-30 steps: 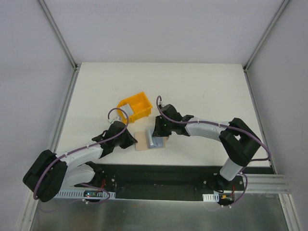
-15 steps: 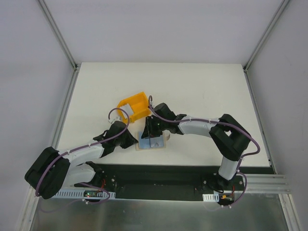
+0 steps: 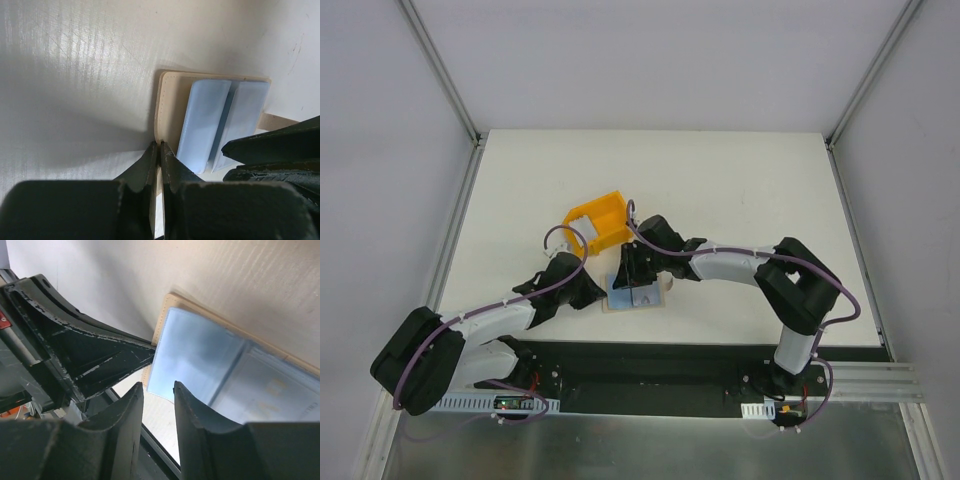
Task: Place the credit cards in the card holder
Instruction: Turn over the card slot in the card holder.
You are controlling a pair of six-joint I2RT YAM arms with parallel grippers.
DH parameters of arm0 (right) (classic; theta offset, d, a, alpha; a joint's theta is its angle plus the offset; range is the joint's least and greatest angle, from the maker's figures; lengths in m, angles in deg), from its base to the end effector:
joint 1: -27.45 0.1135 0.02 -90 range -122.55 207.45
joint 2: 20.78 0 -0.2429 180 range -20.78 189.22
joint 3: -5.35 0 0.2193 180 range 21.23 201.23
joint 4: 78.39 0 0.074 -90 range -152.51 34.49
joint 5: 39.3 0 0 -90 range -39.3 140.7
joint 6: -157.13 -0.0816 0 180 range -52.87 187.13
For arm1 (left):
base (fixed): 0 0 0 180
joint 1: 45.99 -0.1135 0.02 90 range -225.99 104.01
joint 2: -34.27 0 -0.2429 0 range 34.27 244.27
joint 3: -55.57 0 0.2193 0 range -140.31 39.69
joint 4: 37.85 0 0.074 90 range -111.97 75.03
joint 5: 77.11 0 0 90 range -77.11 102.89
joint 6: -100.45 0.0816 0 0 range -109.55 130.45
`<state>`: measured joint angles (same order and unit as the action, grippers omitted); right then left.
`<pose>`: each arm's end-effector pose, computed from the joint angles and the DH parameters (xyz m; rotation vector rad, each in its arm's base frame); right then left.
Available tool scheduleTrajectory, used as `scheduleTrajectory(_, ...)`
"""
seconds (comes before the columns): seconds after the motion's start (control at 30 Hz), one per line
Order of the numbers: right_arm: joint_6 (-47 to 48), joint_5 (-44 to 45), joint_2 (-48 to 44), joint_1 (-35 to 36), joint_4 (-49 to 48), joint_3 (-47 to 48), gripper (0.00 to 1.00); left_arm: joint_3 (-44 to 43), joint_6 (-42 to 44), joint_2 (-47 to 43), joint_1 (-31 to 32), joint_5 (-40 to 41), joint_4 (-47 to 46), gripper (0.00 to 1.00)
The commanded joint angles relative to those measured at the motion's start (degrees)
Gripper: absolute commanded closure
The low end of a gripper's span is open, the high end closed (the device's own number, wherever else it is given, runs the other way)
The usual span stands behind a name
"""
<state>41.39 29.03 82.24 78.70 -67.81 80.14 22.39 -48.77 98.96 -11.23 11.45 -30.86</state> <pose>0.2173 0.3189 0.1525 -0.7573 2.3317 1.0936 0.1836 -0.1299 0.1216 -0.4952 2.3535 -0.8689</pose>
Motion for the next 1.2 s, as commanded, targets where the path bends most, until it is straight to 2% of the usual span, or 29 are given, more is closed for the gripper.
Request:
scheduleTrajectory(0.0,1.9,1.4,-0.4,-0.1,2.7,1.8,0.67,0.3,2.4,-0.7,-0.7,-0.8,-0.1,1.0)
scheduleTrajectory(0.13,0.9,2.0,3.3,0.1,5.0,3.3,0.69,0.0,4.5,-1.6,-0.7,-0.8,-0.1,1.0)
scheduleTrajectory(0.33,3.9,5.0,0.6,-0.3,7.9,5.2,0.69,2.1,2.7,-3.3,-0.8,1.0,0.1,1.0)
scheduleTrajectory(0.6,9.9,8.4,-1.1,-1.3,11.8,16.0,0.59,4.2,0.9,-4.6,-3.9,1.1,0.7,1.0)
scheduleTrajectory(0.83,12.8,8.8,6.5,-3.6,16.0,28.8,0.51,5.6,1.6,-6.7,-7.6,0.6,0.9,1.0)
scheduleTrajectory(1.07,14.6,7.1,17.7,-5.1,22.0,44.1,0.48,6.8,1.5,-7.9,-8.5,0.3,0.9,1.0)
scheduleTrajectory(1.17,14.9,6.3,21.4,-5.4,22.1,47.8,0.39,7.0,1.7,-8.4,-8.8,0.2,0.9,1.0)
